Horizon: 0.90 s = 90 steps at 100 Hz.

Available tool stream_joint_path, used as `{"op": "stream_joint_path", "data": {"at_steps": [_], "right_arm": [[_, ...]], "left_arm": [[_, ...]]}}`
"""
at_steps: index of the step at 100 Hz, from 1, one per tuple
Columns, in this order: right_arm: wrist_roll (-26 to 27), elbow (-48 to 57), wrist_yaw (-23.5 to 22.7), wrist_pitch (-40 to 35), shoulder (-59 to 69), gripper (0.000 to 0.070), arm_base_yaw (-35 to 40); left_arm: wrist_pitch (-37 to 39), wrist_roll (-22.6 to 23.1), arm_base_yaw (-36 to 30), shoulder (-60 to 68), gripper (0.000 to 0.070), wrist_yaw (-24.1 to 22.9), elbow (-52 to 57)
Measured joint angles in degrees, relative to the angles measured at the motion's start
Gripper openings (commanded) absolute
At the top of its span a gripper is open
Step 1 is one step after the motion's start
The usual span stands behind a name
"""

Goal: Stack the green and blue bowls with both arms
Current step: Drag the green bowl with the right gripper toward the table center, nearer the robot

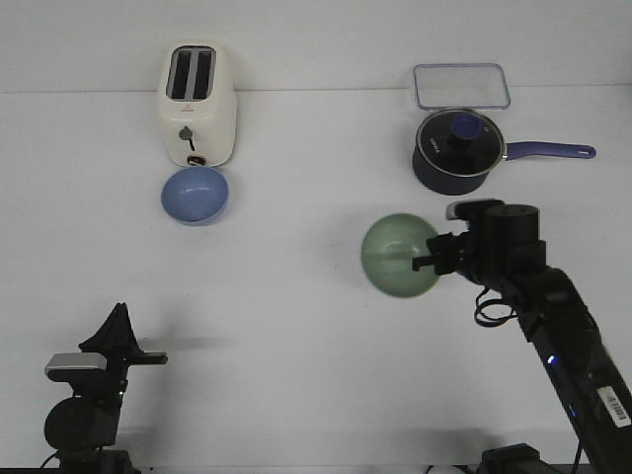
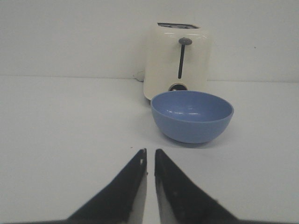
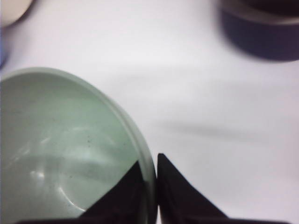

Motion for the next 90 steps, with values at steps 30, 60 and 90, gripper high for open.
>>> {"op": "stream_joint_path", "data": {"at_steps": [30, 60, 90], "right_arm": [[4.5, -11.1, 3.5, 9.9, -0.1, 0.0000, 16.8], [7.7, -18.6, 4.8, 13.5, 3.1, 0.0000, 23.0], [7.7, -19.2, 4.7, 14.3, 5.1, 0.0290, 23.6]], "left_arm": [[0.0, -0.2, 0.0, 0.0, 0.0014, 0.0, 0.0], [0.0, -4.2, 0.0, 0.0, 0.0013, 0.0, 0.0], [0.0, -14.5, 0.0, 0.0, 0.0011, 0.0, 0.0]]}}
